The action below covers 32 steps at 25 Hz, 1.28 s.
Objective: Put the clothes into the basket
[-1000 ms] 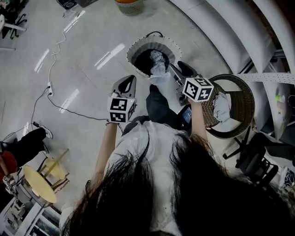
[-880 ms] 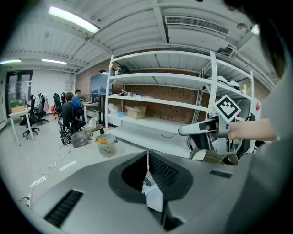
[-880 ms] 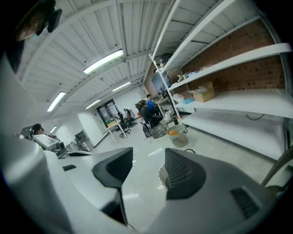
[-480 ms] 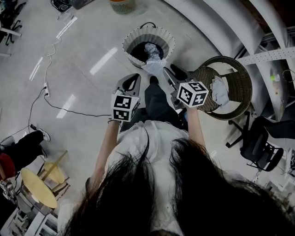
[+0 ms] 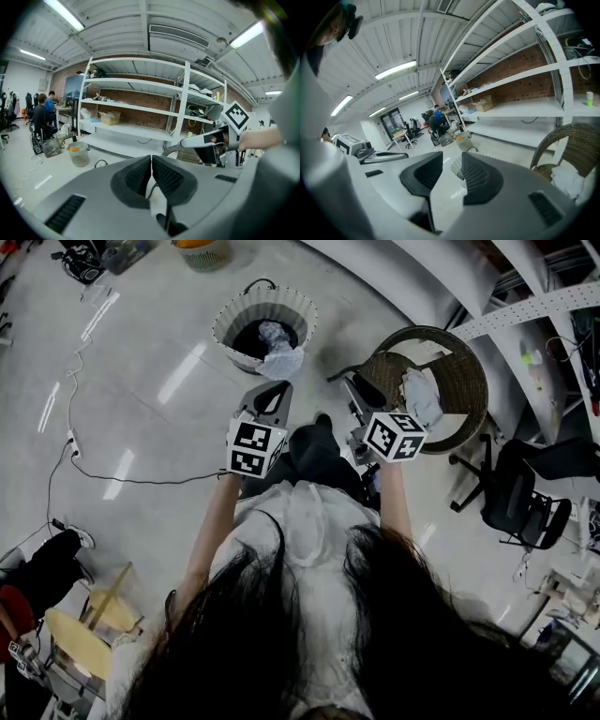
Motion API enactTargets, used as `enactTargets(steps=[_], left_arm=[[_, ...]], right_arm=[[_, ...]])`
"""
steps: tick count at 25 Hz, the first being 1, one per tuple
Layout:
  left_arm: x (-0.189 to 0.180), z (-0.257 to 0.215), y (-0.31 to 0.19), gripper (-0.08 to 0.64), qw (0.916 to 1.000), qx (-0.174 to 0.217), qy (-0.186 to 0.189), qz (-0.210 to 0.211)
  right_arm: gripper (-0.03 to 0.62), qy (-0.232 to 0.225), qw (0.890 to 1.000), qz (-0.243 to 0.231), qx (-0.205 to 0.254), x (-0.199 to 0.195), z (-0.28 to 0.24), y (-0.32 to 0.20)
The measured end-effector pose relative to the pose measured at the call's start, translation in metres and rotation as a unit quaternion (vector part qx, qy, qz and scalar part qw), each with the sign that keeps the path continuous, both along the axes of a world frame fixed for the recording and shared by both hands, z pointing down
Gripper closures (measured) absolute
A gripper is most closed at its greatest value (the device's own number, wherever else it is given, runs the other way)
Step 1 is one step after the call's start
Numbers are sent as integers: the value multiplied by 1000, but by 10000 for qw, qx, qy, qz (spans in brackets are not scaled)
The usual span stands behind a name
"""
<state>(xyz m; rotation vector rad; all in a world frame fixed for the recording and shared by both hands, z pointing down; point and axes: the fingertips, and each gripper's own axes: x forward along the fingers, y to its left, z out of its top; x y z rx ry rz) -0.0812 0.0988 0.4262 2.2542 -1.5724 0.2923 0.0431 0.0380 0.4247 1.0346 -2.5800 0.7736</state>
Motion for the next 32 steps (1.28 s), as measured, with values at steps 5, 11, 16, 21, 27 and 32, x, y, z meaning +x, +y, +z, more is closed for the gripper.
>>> enactTargets(steps=[5, 11, 16, 21, 27, 32], left_arm=[[34, 7, -16, 540, 9989, -80, -19, 452], [100, 17, -52, 540, 9957, -204, -98, 900], [157, 27, -84, 540, 9918, -392, -169, 1202], [223, 46, -120, 540, 9875, -665, -305, 1395], [281, 75, -164, 540, 9798, -862, -452, 1746], [321, 113, -199, 540, 9714, -1069, -485, 2064]], right_arm=[[457, 73, 9986, 526, -21, 47, 7, -8], [457, 129, 9928, 1183, -151, 136, 23, -35], [457, 309, 9856, 1634, -305, 215, 43, -64], [457, 672, 9791, 1853, -505, 302, 78, -102], [456, 1146, 9742, 1744, -864, 364, 137, -140], [455, 1970, 9655, 1199, -1211, 395, 214, -161]])
